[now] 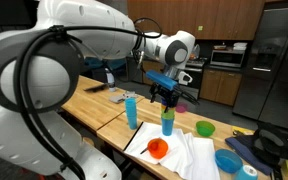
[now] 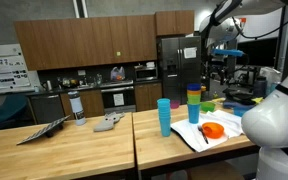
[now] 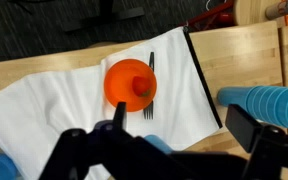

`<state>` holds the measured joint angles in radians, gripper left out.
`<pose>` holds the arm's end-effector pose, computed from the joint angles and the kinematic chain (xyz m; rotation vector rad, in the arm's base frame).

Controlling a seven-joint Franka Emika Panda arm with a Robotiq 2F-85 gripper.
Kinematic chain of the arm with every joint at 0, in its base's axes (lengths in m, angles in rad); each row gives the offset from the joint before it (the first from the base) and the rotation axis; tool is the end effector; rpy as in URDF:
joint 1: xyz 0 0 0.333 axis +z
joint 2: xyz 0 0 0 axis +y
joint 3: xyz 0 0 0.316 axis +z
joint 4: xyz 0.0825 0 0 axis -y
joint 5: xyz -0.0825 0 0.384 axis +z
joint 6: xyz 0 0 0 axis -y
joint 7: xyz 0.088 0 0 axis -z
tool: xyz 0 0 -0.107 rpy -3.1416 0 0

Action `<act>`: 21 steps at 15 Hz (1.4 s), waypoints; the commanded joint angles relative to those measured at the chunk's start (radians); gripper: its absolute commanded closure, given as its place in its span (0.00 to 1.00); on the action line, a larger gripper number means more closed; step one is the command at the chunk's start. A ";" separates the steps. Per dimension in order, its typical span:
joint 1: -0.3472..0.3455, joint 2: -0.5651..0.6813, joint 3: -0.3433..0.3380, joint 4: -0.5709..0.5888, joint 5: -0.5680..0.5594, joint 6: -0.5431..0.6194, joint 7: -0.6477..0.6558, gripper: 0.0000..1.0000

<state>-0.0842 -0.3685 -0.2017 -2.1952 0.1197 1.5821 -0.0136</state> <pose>0.4009 -0.1125 0.5133 -2.8736 0.3851 0.3245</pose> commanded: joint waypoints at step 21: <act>-0.105 0.080 0.029 -0.019 -0.050 0.168 0.182 0.00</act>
<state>-0.1550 -0.2812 -0.1536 -2.2427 0.0876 1.7684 0.1541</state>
